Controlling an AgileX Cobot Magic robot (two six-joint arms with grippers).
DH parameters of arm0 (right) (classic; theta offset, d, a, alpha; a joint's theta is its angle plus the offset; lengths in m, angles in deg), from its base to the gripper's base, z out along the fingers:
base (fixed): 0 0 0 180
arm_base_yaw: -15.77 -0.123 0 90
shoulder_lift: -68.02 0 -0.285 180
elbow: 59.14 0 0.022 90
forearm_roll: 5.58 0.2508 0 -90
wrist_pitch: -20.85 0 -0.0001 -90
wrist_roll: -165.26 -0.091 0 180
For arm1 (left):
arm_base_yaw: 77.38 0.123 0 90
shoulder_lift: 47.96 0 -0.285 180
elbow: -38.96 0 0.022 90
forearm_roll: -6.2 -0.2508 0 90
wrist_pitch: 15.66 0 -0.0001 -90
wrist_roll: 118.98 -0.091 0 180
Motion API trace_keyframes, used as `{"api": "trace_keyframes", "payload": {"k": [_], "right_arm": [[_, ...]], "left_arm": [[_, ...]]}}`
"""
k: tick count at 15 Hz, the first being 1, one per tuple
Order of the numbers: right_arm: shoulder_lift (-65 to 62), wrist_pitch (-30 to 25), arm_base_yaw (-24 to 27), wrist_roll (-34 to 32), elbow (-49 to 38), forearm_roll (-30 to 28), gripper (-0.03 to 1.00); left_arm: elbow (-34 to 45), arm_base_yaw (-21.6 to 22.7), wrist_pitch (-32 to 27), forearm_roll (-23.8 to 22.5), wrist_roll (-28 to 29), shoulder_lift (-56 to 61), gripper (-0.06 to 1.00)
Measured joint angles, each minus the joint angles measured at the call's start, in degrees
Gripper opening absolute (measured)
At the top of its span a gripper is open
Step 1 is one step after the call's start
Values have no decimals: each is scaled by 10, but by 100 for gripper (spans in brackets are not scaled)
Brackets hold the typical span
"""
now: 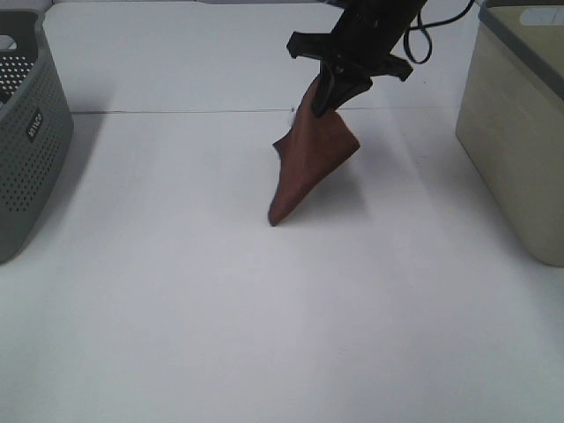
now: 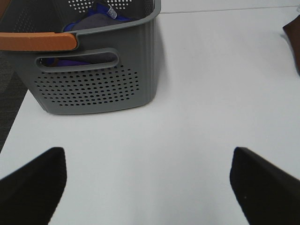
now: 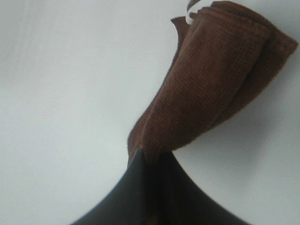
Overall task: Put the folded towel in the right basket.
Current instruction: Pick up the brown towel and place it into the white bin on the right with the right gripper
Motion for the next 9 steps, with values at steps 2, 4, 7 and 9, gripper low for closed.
{"api": "trace_keyframes", "payload": {"k": [2,4,7,9], "right_arm": [[-19,-1,0,-23,24,-59,3],[-41,-1,0,-27,27,-105,3],[-80,-2,1,-28,27,-186,3],[-116,-2,17,-25,27,-212,3]], "left_arm": [[0,0,0,0,0,0,88],[0,0,0,0,0,0,88],[0,0,0,0,0,0,88],[0,0,0,0,0,0,88]]}}
